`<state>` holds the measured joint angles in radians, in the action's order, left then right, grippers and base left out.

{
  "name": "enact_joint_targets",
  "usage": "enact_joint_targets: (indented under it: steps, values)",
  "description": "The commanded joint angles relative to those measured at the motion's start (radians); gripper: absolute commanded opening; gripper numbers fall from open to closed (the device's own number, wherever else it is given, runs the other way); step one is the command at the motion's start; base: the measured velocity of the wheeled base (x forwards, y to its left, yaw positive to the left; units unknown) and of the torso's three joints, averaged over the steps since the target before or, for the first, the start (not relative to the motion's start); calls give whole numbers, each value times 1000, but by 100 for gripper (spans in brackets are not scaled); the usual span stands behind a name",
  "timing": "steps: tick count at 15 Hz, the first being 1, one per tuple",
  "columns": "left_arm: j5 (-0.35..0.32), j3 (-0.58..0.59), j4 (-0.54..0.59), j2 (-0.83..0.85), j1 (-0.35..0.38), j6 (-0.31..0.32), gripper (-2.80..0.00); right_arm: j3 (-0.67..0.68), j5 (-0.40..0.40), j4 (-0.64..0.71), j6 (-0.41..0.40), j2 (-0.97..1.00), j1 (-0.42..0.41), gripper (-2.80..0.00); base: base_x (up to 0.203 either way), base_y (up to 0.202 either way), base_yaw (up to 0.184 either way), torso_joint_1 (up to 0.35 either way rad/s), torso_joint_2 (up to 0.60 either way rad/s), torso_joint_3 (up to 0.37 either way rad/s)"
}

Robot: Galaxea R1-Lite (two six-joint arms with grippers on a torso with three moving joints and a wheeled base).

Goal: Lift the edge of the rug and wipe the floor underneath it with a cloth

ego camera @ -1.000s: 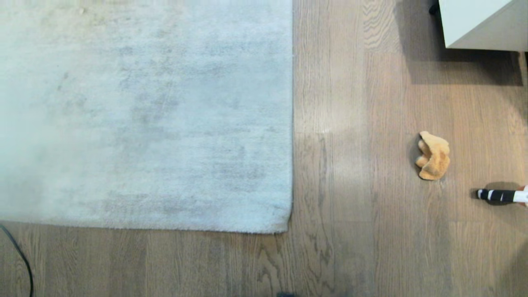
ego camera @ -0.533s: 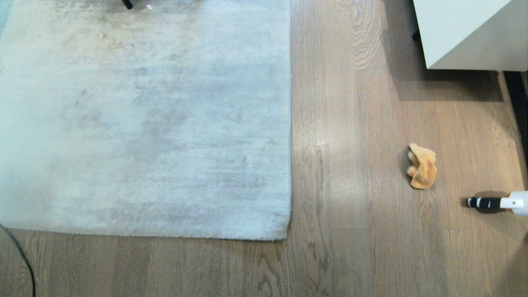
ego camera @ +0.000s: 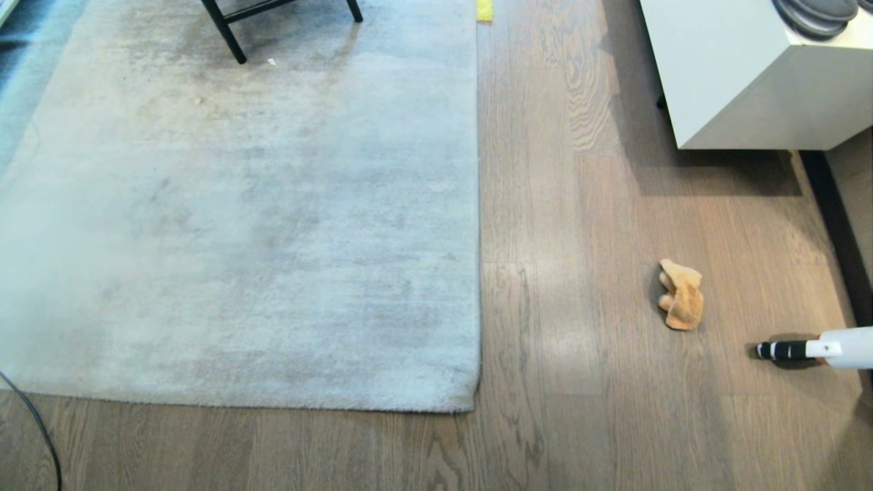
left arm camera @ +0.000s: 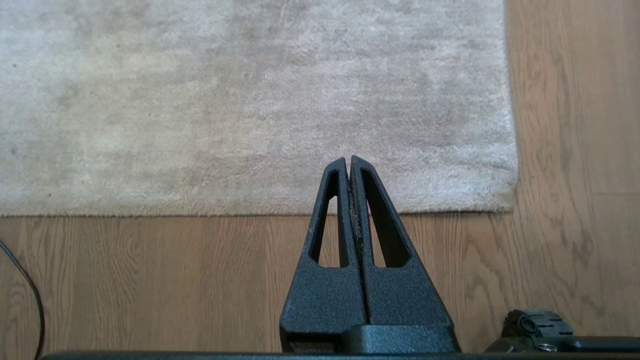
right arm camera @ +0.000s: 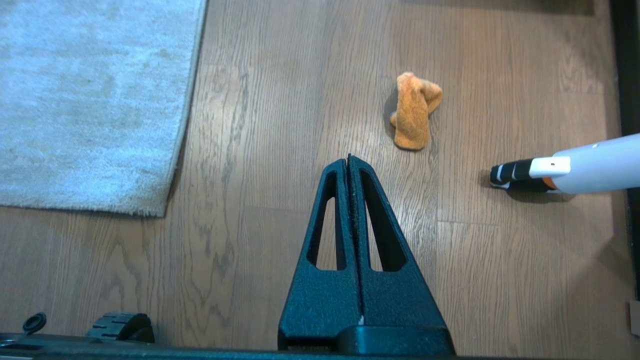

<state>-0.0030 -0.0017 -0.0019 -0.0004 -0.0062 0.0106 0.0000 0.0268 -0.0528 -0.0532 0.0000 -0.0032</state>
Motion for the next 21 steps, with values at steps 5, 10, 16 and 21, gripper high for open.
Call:
enact_joint_targets:
  steps: [5,10,16,21]
  values:
    - [1,0,-2,0,0,-18,-280,0,1,-1,0,2,0,-280,0,0,0,5,3,202]
    - [1,0,-3,0,0,-21,-280,0,1,-1,-2,2,0,-280,0,0,0,1,3,203]
    - [0,0,-1,0,0,-21,-280,0,1,-1,-1,0,0,-280,0,0,0,0,2,201]
    - [0,0,-1,0,0,-21,-280,0,1,-1,-2,2,0,-280,0,0,0,5,3,206]
